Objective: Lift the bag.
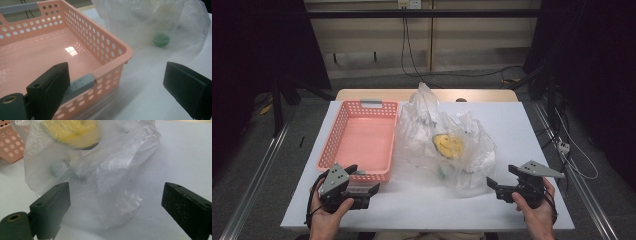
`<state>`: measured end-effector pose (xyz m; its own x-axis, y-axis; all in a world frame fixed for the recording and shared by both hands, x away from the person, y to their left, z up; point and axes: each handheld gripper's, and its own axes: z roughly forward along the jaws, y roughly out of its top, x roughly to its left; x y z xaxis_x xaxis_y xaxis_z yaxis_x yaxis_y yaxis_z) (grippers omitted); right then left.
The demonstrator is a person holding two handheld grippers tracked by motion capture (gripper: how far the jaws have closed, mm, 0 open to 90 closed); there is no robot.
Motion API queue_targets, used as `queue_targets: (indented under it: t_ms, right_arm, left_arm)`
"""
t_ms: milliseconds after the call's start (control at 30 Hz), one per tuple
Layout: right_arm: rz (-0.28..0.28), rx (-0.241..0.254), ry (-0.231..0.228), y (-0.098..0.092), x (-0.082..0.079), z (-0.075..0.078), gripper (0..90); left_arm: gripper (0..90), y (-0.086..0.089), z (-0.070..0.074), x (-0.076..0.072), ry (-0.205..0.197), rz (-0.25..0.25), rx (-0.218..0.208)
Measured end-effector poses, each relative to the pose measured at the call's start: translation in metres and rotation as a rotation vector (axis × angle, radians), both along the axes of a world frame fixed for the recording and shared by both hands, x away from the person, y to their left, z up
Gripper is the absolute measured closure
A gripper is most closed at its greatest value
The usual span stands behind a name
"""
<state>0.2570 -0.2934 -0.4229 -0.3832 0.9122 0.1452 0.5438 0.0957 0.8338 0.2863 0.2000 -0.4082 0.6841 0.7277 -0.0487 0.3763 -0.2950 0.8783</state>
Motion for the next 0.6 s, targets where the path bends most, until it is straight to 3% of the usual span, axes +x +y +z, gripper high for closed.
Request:
queue_targets:
  t_ms: [100,200,600]
  right_arm:
    - [-0.007,0.002,-0.006,-0.002,-0.003,-0.003,8.7]
    - [-0.006,0.008,-0.018,-0.003,-0.004,-0.002,8.7]
    - [-0.001,-0.009,-0.017,0.000,-0.001,-0.004,8.7]
  left_arm:
    - [6.7,0.003,-0.002,-0.002,-0.009,0.003,-0.011]
    - [6.8,0.008,0.000,-0.004,-0.013,0.029,-0.051]
    - [6.8,0.012,-0.003,0.001,-0.014,0.035,-0.041]
